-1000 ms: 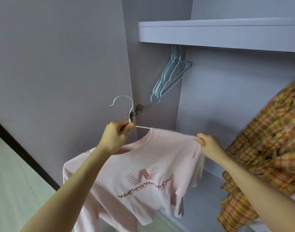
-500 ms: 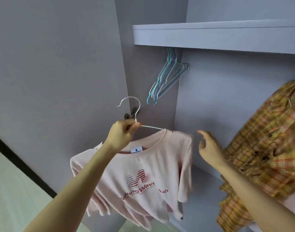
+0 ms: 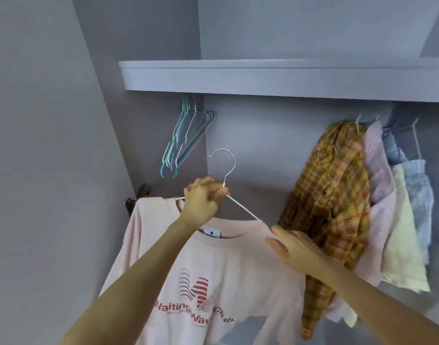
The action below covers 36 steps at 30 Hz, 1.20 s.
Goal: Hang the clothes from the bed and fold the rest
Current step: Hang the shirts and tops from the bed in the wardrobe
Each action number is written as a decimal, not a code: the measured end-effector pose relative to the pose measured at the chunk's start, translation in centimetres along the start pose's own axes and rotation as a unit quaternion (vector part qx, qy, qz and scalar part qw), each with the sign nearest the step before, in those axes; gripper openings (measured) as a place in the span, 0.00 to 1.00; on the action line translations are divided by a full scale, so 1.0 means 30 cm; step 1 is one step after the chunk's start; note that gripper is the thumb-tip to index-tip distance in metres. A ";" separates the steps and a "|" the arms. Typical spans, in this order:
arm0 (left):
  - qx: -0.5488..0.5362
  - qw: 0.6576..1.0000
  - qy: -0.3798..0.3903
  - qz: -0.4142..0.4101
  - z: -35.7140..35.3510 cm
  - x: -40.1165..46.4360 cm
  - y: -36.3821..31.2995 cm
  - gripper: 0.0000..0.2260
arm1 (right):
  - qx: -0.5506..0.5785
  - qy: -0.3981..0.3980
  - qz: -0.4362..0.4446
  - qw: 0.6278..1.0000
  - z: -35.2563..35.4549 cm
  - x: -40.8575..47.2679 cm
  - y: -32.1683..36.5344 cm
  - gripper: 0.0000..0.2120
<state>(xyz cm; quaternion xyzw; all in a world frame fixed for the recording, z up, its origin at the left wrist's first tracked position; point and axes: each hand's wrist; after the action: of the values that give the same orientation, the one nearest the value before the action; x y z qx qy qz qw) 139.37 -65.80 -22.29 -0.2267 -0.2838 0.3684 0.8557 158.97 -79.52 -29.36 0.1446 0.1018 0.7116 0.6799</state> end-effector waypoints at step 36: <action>0.356 0.890 -0.212 -0.189 -0.155 0.460 -0.357 0.46 | 0.038 -0.301 -0.389 0.870 0.343 0.236 -0.342 0.13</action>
<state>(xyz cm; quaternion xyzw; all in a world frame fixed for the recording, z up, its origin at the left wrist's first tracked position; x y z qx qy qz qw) 155.61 -62.86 -14.90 0.2345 -0.3459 0.3159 0.8518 171.90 -72.44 -22.75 0.3265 -0.0324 0.3071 0.8933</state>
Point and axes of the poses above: each hand's wrist, its own x-axis towards the middle knuckle, its own z-axis out of the back of the hand, y = z × x, and after that the axes turned 9 degrees about y, right-handed
